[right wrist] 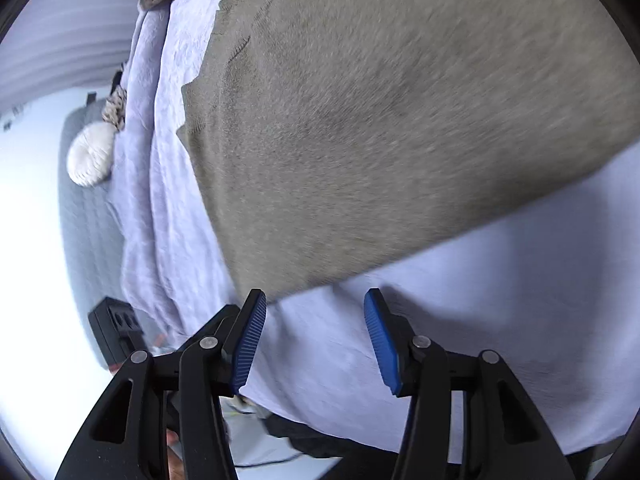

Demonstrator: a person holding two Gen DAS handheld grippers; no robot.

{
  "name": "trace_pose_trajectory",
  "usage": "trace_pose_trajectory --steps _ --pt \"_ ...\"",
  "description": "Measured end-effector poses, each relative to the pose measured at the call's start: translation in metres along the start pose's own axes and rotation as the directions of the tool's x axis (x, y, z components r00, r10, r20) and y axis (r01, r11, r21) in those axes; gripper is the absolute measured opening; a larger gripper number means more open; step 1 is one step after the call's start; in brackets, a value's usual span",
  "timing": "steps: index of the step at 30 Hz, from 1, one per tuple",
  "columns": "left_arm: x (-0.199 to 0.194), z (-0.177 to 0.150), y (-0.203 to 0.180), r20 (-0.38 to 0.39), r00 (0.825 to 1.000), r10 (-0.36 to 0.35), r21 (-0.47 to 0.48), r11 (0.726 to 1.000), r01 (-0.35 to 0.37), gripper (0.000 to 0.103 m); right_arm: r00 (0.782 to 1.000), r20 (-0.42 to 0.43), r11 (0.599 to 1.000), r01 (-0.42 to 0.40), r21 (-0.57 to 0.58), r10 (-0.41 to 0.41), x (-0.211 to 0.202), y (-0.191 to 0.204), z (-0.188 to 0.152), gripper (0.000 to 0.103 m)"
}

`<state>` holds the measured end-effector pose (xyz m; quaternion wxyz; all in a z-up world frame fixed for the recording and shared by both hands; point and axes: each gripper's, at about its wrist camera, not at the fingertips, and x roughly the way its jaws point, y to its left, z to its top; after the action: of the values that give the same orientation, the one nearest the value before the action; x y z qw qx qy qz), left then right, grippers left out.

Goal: Fold small clothes

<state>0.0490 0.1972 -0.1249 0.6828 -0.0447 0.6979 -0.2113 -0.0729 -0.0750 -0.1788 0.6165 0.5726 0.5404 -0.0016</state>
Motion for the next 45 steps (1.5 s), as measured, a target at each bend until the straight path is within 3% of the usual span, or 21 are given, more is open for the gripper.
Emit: trace_pose_trajectory --steps 5,8,10,11,14,19,20,26,28,30,31,32,33,34,35,36,37,38,43,44,45 --pt "-0.007 0.013 0.029 0.018 0.991 -0.135 -0.101 0.986 0.136 0.103 0.996 -0.029 0.996 -0.084 0.038 0.085 0.04 0.01 0.008 0.056" --pt "-0.005 0.016 0.037 -0.001 0.98 -0.201 -0.118 0.973 0.199 0.103 0.993 0.009 0.992 -0.117 0.041 0.117 0.048 0.019 0.016 0.053" --pt "0.0 0.012 0.032 -0.019 0.966 -0.259 -0.135 0.958 0.254 0.103 0.988 0.028 0.988 -0.152 0.037 0.151 0.045 0.026 0.021 0.024" --pt "0.005 0.015 0.033 -0.037 0.945 -0.325 -0.156 0.936 0.316 0.103 0.984 0.033 0.985 -0.173 0.006 0.173 0.039 0.032 0.022 0.011" --pt "0.026 0.032 0.025 -0.048 0.887 -0.46 -0.233 0.868 0.438 0.103 0.976 0.016 0.97 -0.212 -0.12 0.216 0.02 0.055 0.022 0.01" --pt "0.05 0.071 0.003 -0.042 0.817 -0.575 -0.243 0.799 0.55 0.103 0.975 -0.033 0.943 -0.22 -0.249 0.218 0.004 0.079 0.018 0.01" --pt "0.054 0.079 -0.006 -0.049 0.812 -0.582 -0.236 0.796 0.557 0.103 0.976 -0.04 0.942 -0.216 -0.258 0.213 0.005 0.08 0.017 0.01" --pt "0.055 0.114 -0.051 -0.066 0.897 -0.436 -0.072 0.899 0.432 0.103 0.979 -0.06 0.95 -0.203 -0.236 0.194 0.014 0.065 0.017 0.01" --pt "0.053 0.114 -0.055 -0.067 0.907 -0.417 -0.051 0.909 0.414 0.103 0.98 -0.073 0.957 -0.195 -0.215 0.183 0.018 0.057 0.017 0.011" --pt "0.053 0.114 -0.056 -0.071 0.906 -0.417 -0.052 0.909 0.414 0.103 0.985 -0.077 0.975 -0.166 -0.148 0.156 0.028 0.047 0.016 0.019" --pt "0.053 0.114 -0.055 -0.072 0.905 -0.42 -0.057 0.907 0.417 0.103 0.984 -0.079 0.979 -0.168 -0.115 0.159 0.033 0.042 0.017 0.029" --pt "0.052 0.114 -0.054 -0.071 0.903 -0.425 -0.064 0.905 0.421 0.103 0.983 -0.07 0.981 -0.174 -0.088 0.168 0.036 0.037 0.017 0.057" --pt "0.052 0.114 -0.051 -0.072 0.902 -0.427 -0.067 0.904 0.422 0.103 0.982 -0.047 0.981 -0.184 -0.064 0.181 0.039 0.034 0.017 0.073" --pt "0.051 0.114 -0.05 -0.072 0.902 -0.426 -0.07 0.904 0.421 0.103 0.978 -0.025 0.977 -0.21 -0.04 0.209 0.043 0.032 0.017 0.073" --pt "0.051 0.114 -0.048 -0.072 0.903 -0.423 -0.069 0.906 0.418 0.103 0.973 -0.027 0.973 -0.23 -0.025 0.229 0.049 0.031 0.017 0.072" --pt "0.049 0.113 -0.045 -0.071 0.907 -0.416 -0.064 0.909 0.412 0.103 0.97 -0.032 0.97 -0.241 -0.014 0.241 0.054 0.031 0.018 0.058" --pt "0.046 0.114 -0.043 -0.064 0.912 -0.405 -0.057 0.914 0.402 0.103 0.968 -0.035 0.969 -0.247 -0.007 0.247 0.057 0.032 0.019 0.042" --pt "0.043 0.114 -0.041 -0.055 0.917 -0.395 -0.047 0.919 0.392 0.103 0.968 -0.036 0.969 -0.247 -0.002 0.247 0.06 0.034 0.021 0.012" --pt "0.039 0.118 -0.033 -0.025 0.921 -0.389 -0.032 0.921 0.388 0.102 0.947 0.006 0.938 -0.316 -0.143 0.32 0.026 0.066 0.026 0.008" --pt "0.043 0.12 -0.035 -0.032 0.919 -0.392 -0.034 0.92 0.391 0.1 0.947 -0.003 0.931 -0.317 -0.178 0.322 0.021 0.073 0.026 0.008" --pt "0.047 0.121 -0.04 -0.042 0.918 -0.395 -0.033 0.919 0.394 0.087 0.95 -0.013 0.929 -0.308 -0.205 0.312 0.018 0.076 0.025 0.008"
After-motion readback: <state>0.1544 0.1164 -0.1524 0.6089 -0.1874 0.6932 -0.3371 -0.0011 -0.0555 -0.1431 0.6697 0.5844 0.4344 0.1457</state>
